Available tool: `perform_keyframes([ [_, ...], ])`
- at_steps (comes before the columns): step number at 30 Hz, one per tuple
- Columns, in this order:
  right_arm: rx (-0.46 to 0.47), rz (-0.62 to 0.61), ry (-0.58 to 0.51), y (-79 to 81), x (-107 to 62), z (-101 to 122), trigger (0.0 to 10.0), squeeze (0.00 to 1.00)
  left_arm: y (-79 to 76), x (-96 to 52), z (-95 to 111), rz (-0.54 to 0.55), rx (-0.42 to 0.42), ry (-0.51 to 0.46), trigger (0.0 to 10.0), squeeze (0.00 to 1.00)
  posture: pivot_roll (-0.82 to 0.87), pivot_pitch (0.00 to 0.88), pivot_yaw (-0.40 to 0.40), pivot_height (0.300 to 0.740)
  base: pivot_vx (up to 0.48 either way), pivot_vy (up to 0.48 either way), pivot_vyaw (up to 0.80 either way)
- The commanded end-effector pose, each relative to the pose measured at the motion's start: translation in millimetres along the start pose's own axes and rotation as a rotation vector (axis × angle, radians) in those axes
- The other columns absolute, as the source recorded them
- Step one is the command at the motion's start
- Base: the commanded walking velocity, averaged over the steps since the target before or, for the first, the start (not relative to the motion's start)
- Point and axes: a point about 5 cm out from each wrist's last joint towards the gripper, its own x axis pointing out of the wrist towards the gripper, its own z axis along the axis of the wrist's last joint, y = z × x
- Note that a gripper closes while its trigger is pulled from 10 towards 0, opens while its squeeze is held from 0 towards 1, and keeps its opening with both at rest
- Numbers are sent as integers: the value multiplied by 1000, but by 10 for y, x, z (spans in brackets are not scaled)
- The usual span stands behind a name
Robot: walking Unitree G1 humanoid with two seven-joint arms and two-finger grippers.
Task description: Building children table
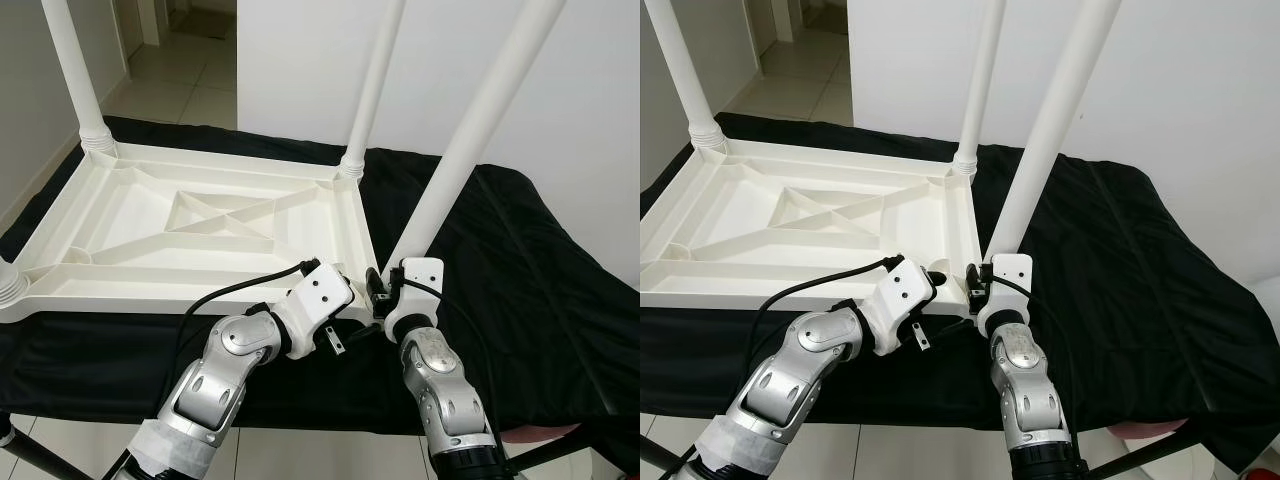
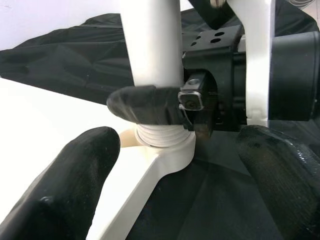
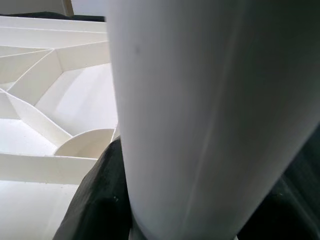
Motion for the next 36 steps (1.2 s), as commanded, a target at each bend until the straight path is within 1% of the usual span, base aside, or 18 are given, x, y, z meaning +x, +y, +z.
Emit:
perform_keyframes([
  [1, -1, -45, 61, -19, -49, -115, 10000, 1000, 6, 20, 11, 23, -2, 0, 10000, 0, -33, 0, -116, 740, 0, 0, 0],
  [8, 12, -2, 17, -10, -62, -36, 10000, 1000, 7, 20, 12, 26, -4, 0, 10000, 0, -31, 0, -120, 740, 0, 0, 0],
  [12, 19, 64, -25, -105, -23, 27, 10000, 1000, 1, 18, 12, 26, -4, -1, 10000, 0, -28, 0, -122, 740, 0, 0, 0],
  [13, 18, 101, -34, -127, -12, 37, 10000, 922, 0, 17, 11, 26, -4, 0, 10000, 0, -26, 0, -123, 740, 0, 0, 0],
  [14, 18, 101, -34, -127, -12, 37, 10000, 922, 0, 17, 11, 26, -4, 0, 10000, 0, -26, 0, -123, 740, 0, 0, 0],
  [15, 13, 139, -31, -137, -5, 33, 10000, 0, 0, 16, 10, 26, -4, 0, 10000, 0, -25, 0, -124, 740, 0, 0, 0],
  [17, 13, 139, -31, -137, -5, 33, 10000, 0, 0, 16, 10, 26, -4, 0, 10000, 0, -25, 0, -124, 740, 0, 0, 0],
  [19, -11, 243, -52, -207, 24, 57, 10000, 0, -3, 10, 7, 24, -2, 2, 10000, 0, -21, 0, -123, 740, 0, 0, 0],
  [20, -11, 243, -52, -207, 24, 57, 10000, 0, -3, 10, 7, 24, -2, 2, 10000, 0, -21, 0, -123, 740, 0, 0, 0],
  [21, -42, 317, -69, -255, 50, 66, 10000, 0, -6, 8, 8, 22, -1, 2, 10000, 0, -18, 0, -121, 740, 0, 0, 0],
  [22, -42, 317, -69, -255, 50, 66, 10000, 0, -6, 8, 8, 22, -1, 2, 10000, 0, -18, 0, -121, 740, 0, 0, 0],
  [23, -45, 375, -68, -285, 67, 63, 10000, 0, -6, 9, 8, 21, 2, 3, 10000, 0, -17, 0, -121, 740, 0, 0, 0],
  [25, -45, 375, -68, -285, 67, 63, 10000, 0, -6, 9, 8, 21, 2, 3, 10000, 0, -17, 0, -121, 740, 0, 0, 0],
  [27, -76, 471, -75, -303, 105, 58, 10000, 0, 0, 15, 11, 20, 4, 3, 10000, 0, -15, 0, -117, 740, 0, 0, 0],
  [29, -76, 471, -75, -303, 105, 58, 10000, 0, 0, 15, 11, 20, 4, 3, 10000, 0, -15, 0, -117, 740, 0, 0, 0],
  [31, -78, 503, -72, -299, 123, 53, 10000, 0, 3, 18, 15, 20, 5, 2, 10000, 0, -13, 0, -117, 740, 0, 0, 0],
  [33, -96, 586, -52, -280, 180, 27, 10000, 0, 9, 22, 25, 20, 8, 0, 10000, 0, -8, 0, -119, 740, 0, 0, 0],
  [36, -96, 612, -41, -277, 200, 13, 10000, 0, 9, 23, 27, 21, 9, -1, 10000, 0, -5, 0, -121, 740, 0, 0, 0],
])
